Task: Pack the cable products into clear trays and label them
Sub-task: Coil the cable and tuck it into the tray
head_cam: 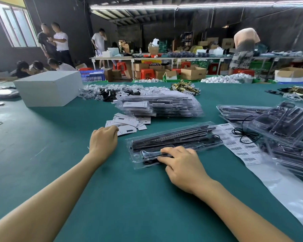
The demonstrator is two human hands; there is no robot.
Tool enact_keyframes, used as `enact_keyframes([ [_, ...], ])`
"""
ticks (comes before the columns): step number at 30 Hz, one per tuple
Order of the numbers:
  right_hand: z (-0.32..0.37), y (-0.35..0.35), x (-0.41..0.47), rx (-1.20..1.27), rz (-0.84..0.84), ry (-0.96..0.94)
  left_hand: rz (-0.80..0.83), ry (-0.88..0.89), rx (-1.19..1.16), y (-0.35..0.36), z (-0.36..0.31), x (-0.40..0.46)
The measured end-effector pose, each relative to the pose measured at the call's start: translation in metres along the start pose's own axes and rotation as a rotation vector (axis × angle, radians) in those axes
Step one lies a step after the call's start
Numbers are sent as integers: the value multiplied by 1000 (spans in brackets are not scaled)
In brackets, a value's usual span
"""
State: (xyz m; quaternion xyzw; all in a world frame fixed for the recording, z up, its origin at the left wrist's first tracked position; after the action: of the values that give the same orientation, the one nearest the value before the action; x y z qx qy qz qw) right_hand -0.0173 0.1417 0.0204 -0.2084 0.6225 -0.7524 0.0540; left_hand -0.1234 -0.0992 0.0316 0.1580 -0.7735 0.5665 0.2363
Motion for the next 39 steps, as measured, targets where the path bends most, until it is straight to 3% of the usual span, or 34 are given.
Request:
enact_keyframes([
  [8,-4,2,2,18,3,-27,213,67,208,31,5,17],
  [14,-6,2,2,16,21,-27,198,60,227,28,3,20],
  [19,-5,2,2,11,13,-38,323,134,430,31,-4,23],
  [23,-6,2,2,1,15,-44,362,122,444,28,-2,27],
  [28,-6,2,3,-2,16,-48,322,259,607,27,-12,26],
  [36,-6,2,1,-2,6,-58,283,64,340,24,-13,28],
  [39,-7,2,2,-4,2,-61,260,61,396,23,-10,24],
])
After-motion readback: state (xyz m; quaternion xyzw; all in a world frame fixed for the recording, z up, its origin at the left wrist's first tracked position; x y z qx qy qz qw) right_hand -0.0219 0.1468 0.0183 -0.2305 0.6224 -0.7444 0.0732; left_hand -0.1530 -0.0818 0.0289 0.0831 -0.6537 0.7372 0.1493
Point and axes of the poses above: each hand's wrist, its own x-axis towards the middle knuckle, its own y-axis out of the palm, z = x × y, the point moved 4 cm from there along x, towards the middle knuckle, and after that the axes turned 2 degrees about y, right-handed, at the moved point
